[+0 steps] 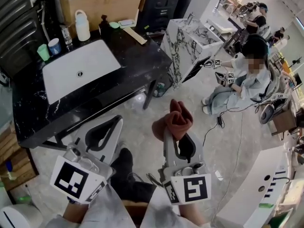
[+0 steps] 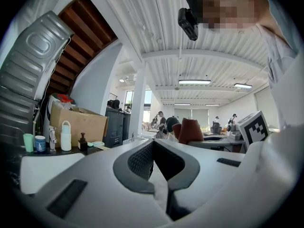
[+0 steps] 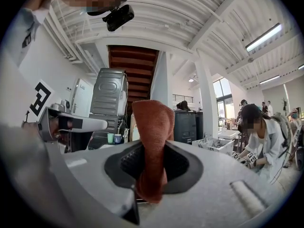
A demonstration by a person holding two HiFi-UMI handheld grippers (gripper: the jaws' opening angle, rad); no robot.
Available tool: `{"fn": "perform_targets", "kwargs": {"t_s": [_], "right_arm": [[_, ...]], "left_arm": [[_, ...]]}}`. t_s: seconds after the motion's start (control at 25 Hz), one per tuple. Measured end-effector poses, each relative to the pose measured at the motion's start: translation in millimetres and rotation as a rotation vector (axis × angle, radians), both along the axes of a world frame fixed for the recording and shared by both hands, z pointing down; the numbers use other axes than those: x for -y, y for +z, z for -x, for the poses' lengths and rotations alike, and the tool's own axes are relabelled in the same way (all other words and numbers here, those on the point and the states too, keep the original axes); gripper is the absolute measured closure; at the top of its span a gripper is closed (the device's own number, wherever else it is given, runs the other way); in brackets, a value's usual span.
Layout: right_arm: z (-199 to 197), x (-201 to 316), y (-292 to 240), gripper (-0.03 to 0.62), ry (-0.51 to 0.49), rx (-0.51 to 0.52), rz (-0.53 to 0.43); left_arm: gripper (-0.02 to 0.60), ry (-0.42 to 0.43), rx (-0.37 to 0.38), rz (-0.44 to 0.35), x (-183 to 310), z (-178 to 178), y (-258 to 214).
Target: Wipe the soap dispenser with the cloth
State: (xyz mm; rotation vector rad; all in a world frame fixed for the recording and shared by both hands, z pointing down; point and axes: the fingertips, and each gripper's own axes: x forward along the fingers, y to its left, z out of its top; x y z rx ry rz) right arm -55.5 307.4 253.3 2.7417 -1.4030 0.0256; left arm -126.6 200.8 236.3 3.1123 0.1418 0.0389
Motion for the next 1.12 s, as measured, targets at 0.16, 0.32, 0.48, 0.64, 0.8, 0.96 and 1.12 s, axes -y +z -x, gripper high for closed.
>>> {"fn": "perform_targets", "kwargs": {"t_s": [0.16, 0.32, 0.48, 0.64, 0.8, 0.96, 1.12], "right_arm": [[-32, 21, -1, 0.519, 0.005, 0.001, 0.009], [-65, 43, -2, 0.519, 0.013, 0.003, 0.012], [-98, 69, -3, 0.518, 0.014, 0.004, 0.018], [-128, 95, -4, 0.519, 0.011, 0.005, 0.021], [-155, 121, -4, 0.519, -0.003, 0.002, 0.022], [-178, 146, -6, 0.519, -0.017, -0.007, 0.016], [-192, 170, -8, 0.519, -0.033, -0.009, 0.012]], "left_arm": [[0.578, 0.005, -0.002, 0.005, 22, -33, -1], [0.578, 0.008, -0.002, 0.011, 46, -66, -2], [0.578, 0.002, -0.002, 0.015, 73, -98, -3], [0.578, -0.009, -0.004, 0.021, 101, -127, -3], [0.578, -0.022, -0.007, 0.02, 126, -151, -3], [0.578, -0.038, -0.011, 0.017, 151, -171, -2], [0.578, -0.061, -0.014, 0.016, 173, -180, -4]]}}
